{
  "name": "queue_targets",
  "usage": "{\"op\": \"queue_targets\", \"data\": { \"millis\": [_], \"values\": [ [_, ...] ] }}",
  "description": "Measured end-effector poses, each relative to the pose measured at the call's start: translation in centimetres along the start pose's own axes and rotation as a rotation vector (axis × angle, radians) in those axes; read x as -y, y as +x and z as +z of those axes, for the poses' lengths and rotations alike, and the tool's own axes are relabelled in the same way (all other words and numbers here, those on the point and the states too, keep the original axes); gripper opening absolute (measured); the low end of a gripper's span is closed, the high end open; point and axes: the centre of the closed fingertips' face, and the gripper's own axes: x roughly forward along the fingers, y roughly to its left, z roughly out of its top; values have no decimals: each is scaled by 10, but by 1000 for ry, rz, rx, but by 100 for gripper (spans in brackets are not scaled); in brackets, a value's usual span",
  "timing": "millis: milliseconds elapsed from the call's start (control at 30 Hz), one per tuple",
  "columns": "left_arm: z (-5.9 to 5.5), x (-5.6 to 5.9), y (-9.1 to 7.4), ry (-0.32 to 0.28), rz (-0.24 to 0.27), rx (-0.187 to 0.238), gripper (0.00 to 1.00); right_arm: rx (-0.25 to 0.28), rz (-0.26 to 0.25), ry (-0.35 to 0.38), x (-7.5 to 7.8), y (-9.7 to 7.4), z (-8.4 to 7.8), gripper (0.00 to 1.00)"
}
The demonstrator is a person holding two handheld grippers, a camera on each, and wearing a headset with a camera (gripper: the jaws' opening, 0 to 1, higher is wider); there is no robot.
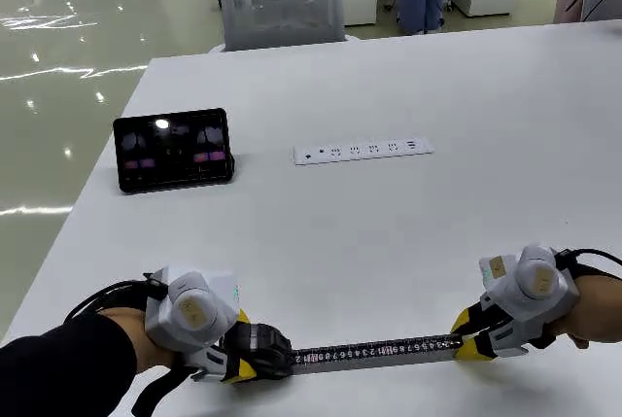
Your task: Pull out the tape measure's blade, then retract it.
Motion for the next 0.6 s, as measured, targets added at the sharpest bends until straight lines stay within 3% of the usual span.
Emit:
{"op": "queue_targets", "data": {
  "millis": [600],
  "values": [
    [1,0,2,-4,0,7,30,-8,-7,31,1,-3,-8,11]
  ]
}}
